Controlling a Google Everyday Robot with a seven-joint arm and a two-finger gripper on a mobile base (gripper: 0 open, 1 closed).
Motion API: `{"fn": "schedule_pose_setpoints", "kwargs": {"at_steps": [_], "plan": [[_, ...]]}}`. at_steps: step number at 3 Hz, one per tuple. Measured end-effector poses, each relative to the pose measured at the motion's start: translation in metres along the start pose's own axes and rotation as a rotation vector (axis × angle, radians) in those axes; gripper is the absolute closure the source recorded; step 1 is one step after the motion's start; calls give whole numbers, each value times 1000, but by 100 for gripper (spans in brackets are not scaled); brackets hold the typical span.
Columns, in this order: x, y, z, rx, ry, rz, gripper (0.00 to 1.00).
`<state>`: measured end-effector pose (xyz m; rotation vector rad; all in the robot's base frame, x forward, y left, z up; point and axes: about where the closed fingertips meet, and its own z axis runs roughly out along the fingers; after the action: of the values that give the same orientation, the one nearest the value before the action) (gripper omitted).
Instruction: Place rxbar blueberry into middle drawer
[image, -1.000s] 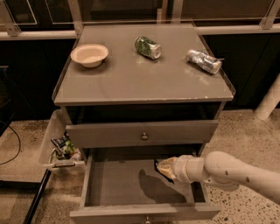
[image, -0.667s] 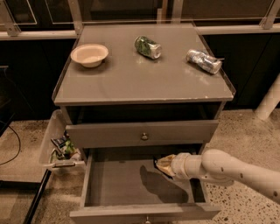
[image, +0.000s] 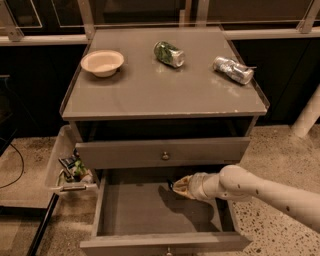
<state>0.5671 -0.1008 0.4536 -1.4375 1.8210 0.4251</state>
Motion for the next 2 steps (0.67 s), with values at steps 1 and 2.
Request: {"fn": "schedule_pose_setpoints", "kwargs": {"at_steps": [1,2], "plan": [[14,20,20,-72,53,-114,100],[29,40,33,-120,88,-163,100]]}}
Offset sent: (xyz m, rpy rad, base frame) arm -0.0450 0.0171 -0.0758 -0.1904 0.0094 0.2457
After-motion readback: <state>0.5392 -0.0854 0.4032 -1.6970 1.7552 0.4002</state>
